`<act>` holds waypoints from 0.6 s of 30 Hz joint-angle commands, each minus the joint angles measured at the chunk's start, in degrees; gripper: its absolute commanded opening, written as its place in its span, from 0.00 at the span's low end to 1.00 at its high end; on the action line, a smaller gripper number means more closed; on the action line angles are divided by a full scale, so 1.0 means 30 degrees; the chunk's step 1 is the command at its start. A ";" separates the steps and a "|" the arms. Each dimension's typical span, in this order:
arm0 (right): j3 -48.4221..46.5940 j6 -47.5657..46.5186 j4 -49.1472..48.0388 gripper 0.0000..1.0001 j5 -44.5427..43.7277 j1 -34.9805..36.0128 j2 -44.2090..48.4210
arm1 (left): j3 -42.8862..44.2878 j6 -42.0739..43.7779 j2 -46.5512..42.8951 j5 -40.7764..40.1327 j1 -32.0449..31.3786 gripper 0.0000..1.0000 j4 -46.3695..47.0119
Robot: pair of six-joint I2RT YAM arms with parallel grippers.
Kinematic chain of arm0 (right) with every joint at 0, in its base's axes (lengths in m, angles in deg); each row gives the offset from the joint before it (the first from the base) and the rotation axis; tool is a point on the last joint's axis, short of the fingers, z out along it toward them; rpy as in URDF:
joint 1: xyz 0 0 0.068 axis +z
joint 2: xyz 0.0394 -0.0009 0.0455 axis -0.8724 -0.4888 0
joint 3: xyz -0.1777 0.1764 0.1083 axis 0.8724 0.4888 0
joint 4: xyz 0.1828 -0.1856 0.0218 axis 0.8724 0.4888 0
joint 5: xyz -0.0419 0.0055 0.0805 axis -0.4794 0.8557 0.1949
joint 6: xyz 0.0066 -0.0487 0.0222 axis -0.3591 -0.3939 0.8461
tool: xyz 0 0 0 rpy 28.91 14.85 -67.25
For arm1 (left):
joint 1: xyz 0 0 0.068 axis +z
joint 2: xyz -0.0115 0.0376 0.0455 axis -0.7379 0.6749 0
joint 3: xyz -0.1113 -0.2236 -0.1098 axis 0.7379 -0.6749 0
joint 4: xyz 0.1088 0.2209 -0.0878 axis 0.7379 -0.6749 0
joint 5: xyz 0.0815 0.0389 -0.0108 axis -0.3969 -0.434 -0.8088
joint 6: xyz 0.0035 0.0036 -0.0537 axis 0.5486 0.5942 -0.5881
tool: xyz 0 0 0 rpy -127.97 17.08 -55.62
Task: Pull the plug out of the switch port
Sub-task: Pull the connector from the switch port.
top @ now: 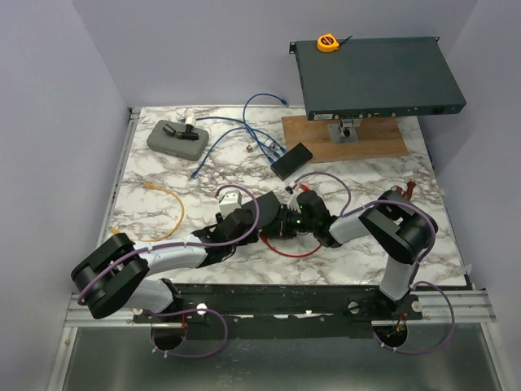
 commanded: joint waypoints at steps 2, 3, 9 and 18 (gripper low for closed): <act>0.0827 -0.0813 0.2816 0.01 0.1175 0.0254 0.0264 | -0.0552 -0.0067 0.1088 0.0036 0.0384 0.60 -0.1760; 0.0867 -0.0805 0.2872 0.01 0.1215 0.0252 0.0281 | -0.0578 -0.0096 0.1105 0.0037 0.0384 0.60 -0.1749; 0.0999 -0.0806 0.2865 0.01 0.1206 0.0275 0.0433 | -0.0695 -0.0127 0.0978 0.0210 0.0384 0.60 -0.1739; 0.0706 -0.1420 0.4375 0.16 0.0184 0.0274 0.1389 | -0.0815 -0.0152 -0.0059 0.1004 0.0384 0.61 -0.1036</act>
